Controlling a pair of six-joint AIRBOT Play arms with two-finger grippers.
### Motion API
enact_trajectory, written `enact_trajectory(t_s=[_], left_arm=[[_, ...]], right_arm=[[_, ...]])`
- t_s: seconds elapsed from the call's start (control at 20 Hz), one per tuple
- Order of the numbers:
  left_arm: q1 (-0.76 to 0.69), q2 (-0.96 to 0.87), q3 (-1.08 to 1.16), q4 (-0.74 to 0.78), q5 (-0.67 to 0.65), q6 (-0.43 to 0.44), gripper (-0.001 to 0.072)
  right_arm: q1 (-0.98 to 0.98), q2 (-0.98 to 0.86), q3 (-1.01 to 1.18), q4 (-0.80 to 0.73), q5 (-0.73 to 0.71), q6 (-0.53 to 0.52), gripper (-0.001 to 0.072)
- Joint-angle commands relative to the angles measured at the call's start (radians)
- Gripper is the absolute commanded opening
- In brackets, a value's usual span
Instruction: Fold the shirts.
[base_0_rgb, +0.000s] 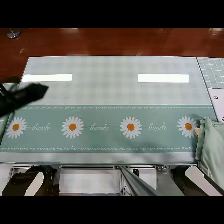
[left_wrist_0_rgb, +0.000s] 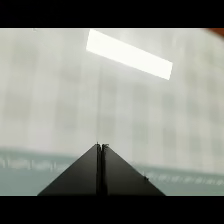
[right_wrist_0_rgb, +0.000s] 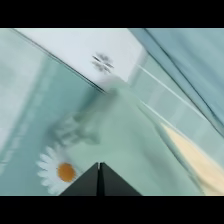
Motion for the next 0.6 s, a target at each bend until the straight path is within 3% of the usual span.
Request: enact_trajectory(t_s=[0.0,0.15,0.3,0.45,0.55], left_arm=[[-0.016,-0.179,0.383,0.002,-0.102,0.033,0.0026],[-0.168,-0.356,0.679,0.043,-0.191,0.032,0.0025],[-0.303,-0.459,0.700,0.181,-0.227,-0.045,0.0026],[-0.322,-0.536,0.583,0.372,-0.283,-0.164,0.0026],[-0.286,-0.578,0.537,0.387,-0.288,-0.182,0.0026]], right_arm=[[0.285,-0.184,0.270,0.300,-0.217,-0.076,0.0026],[0.634,-0.283,0.290,0.290,-0.319,-0.132,0.0025],[0.883,-0.391,0.208,0.071,-0.293,-0.148,0.0024],[0.946,-0.440,-0.023,-0.066,-0.336,-0.059,0.0024],[0.915,-0.462,-0.132,-0.075,-0.342,-0.017,0.0023]])
